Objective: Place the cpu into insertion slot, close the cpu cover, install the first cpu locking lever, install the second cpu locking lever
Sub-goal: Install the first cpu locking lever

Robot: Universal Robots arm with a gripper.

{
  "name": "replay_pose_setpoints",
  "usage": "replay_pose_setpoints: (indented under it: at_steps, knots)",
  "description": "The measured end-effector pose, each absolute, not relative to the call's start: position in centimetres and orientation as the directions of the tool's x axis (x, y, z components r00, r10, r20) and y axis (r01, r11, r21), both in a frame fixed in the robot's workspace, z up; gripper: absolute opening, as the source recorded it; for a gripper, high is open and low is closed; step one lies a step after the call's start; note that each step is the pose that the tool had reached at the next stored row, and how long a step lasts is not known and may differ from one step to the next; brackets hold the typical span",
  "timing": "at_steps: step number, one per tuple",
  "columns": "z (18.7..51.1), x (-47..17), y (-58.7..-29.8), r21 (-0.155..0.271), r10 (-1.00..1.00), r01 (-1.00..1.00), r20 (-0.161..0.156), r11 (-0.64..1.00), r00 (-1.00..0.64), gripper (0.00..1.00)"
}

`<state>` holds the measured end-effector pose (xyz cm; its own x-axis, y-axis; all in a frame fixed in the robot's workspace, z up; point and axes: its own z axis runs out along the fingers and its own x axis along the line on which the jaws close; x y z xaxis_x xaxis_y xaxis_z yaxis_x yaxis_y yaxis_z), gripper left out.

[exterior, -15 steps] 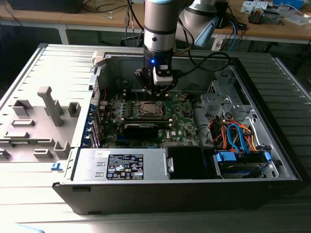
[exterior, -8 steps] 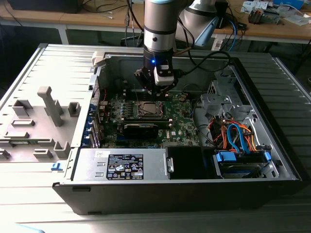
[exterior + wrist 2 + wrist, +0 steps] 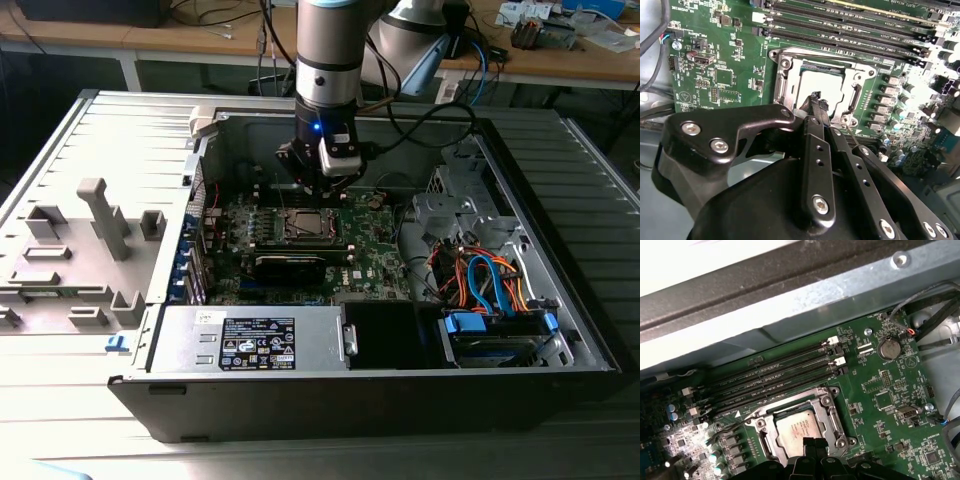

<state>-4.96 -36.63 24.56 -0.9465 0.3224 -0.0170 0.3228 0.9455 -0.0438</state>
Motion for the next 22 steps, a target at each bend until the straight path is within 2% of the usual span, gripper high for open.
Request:
replay_pose_setpoints:
  at_steps: [22]
  knots:
    - [24.56,-4.96,-36.63,-0.042,0.17,0.171,-0.016,0.984,-0.985,0.11]
